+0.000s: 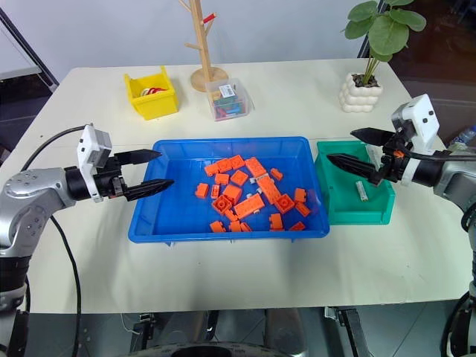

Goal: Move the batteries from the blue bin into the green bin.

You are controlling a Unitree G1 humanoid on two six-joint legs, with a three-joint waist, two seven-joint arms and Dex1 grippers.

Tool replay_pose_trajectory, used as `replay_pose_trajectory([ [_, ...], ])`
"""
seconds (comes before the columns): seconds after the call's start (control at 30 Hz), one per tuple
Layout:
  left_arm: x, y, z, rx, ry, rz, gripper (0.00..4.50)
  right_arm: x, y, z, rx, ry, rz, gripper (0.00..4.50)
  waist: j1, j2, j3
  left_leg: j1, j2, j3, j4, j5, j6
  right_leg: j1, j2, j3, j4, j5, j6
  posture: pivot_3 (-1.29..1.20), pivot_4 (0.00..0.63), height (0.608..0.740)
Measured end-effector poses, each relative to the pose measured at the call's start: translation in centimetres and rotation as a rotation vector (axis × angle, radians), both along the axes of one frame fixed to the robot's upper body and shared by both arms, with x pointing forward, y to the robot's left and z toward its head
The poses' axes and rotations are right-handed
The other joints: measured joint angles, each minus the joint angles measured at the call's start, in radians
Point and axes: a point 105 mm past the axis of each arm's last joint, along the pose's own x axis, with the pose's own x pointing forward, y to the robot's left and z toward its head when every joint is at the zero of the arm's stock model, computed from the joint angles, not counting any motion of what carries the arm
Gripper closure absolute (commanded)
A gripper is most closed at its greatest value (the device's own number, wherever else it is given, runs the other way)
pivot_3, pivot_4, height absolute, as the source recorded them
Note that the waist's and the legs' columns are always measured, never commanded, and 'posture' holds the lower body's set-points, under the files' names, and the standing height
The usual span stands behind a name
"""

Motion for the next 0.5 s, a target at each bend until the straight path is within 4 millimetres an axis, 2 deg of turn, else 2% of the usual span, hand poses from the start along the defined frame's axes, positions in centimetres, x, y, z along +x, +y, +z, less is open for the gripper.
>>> replay_pose_trajectory([
  [0.27,0.1,0.5,0.7,-0.03,-0.002,0.022,0.0,0.0,-0.1,-0.4,0.0,0.009,-0.007,0.06,-0.001,0.0,0.0,0.0,0.0,0.0,0.0,0.0,0.0,0.0,0.0,0.0,0.0,0.0,0.0,0.0,0.15,0.74],
  [0.4,-0.2,2.2,1.7,-0.016,-0.002,0.068,0.0,-0.3,-0.5,-0.9,-0.002,0.025,-0.01,0.06,-0.002,0.0,0.0,0.0,0.0,0.0,0.0,0.0,0.0,-0.001,0.0,0.0,0.0,0.0,0.0,0.0,0.15,0.74],
  [0.5,-0.5,3.6,2.5,0.001,-0.014,0.108,0.0,-0.3,-1.8,-0.7,-0.018,0.034,-0.039,0.06,-0.001,0.0,0.0,0.0,0.0,0.0,0.0,0.0,0.0,-0.001,0.0,0.0,0.0,-0.002,-0.003,0.0,0.15,0.74],
])
